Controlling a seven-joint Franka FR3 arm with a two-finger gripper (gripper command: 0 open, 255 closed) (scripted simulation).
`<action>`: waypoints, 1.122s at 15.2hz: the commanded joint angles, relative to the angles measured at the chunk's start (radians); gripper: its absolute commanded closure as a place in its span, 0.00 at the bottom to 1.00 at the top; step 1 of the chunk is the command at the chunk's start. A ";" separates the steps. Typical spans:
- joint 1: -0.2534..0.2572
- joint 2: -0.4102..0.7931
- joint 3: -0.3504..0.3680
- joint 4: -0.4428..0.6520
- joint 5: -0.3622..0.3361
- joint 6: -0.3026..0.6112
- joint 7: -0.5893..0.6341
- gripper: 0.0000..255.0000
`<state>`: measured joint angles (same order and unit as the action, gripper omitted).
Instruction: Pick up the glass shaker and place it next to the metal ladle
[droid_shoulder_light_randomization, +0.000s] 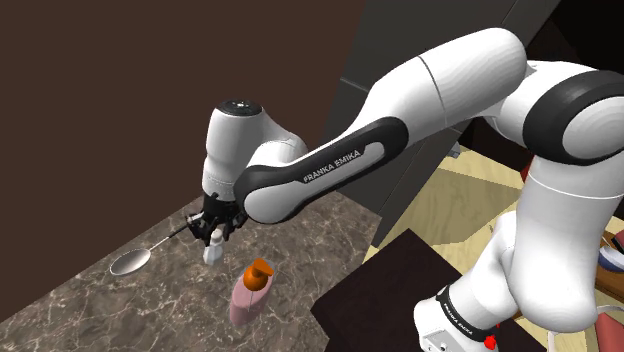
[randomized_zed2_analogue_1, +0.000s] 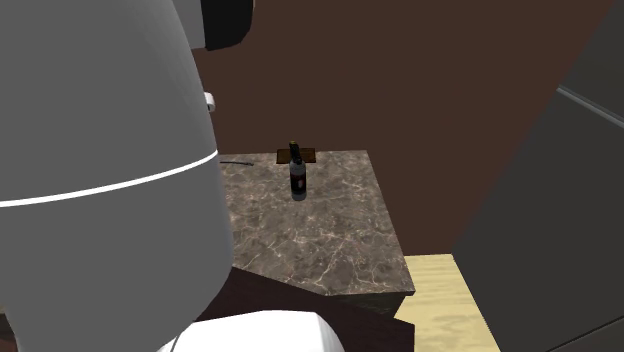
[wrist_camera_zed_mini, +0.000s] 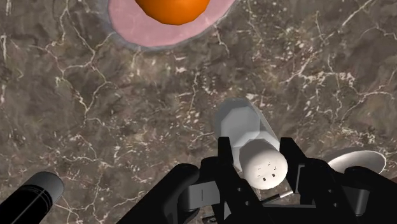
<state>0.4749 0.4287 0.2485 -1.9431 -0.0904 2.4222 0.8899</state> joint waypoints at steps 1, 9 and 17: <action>0.002 0.019 -0.004 -0.001 -0.006 0.020 0.002 1.00; 0.015 0.097 -0.021 -0.003 -0.030 0.099 0.015 1.00; 0.023 0.141 -0.031 0.001 -0.042 0.139 0.022 1.00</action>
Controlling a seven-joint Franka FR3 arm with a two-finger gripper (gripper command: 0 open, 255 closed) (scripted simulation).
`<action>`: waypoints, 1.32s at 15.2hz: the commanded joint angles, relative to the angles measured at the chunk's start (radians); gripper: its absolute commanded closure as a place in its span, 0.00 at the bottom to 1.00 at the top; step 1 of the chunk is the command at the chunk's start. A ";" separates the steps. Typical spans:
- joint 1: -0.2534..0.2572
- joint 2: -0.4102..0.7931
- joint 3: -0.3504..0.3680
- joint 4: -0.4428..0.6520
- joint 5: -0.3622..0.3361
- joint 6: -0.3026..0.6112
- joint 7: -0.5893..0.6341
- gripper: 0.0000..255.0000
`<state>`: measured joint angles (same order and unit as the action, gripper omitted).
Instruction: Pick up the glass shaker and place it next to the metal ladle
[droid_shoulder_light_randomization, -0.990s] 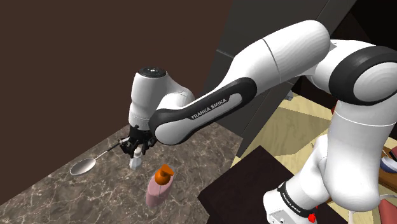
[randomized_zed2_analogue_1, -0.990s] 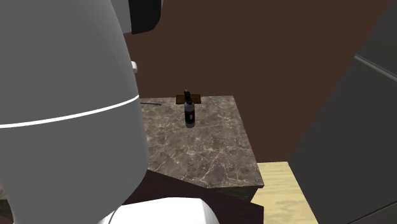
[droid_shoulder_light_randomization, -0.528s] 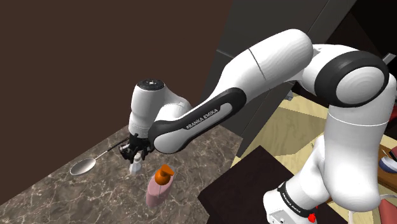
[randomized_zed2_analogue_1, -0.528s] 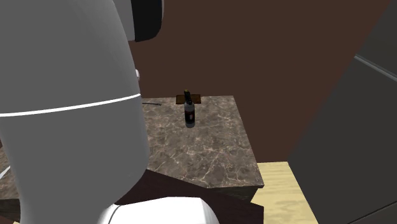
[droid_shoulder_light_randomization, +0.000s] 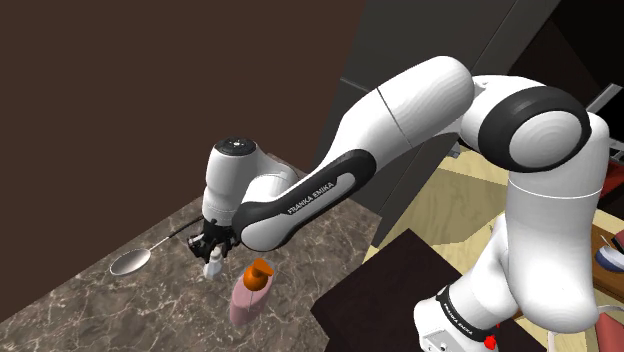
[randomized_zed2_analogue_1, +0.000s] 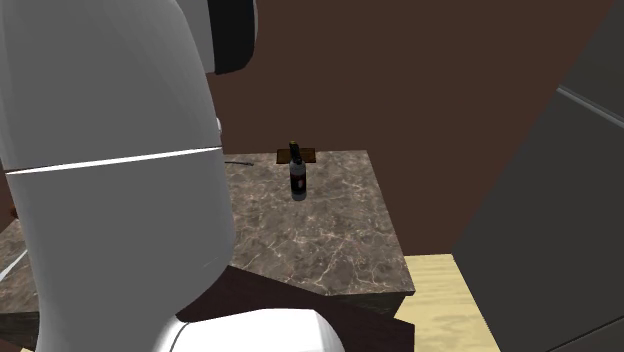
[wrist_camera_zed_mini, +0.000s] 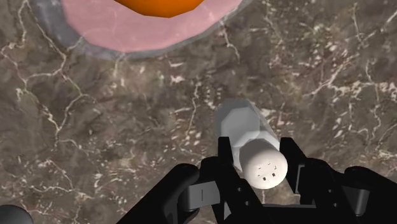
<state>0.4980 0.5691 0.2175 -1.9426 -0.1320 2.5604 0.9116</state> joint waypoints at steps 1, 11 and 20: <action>0.000 0.001 0.000 0.001 0.000 0.001 0.000 1.00; -0.006 -0.027 0.006 -0.006 0.007 -0.021 -0.005 0.00; -0.022 -0.103 0.023 -0.017 0.029 -0.084 -0.019 0.00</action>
<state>0.4764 0.4669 0.2402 -1.9594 -0.1033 2.4764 0.8926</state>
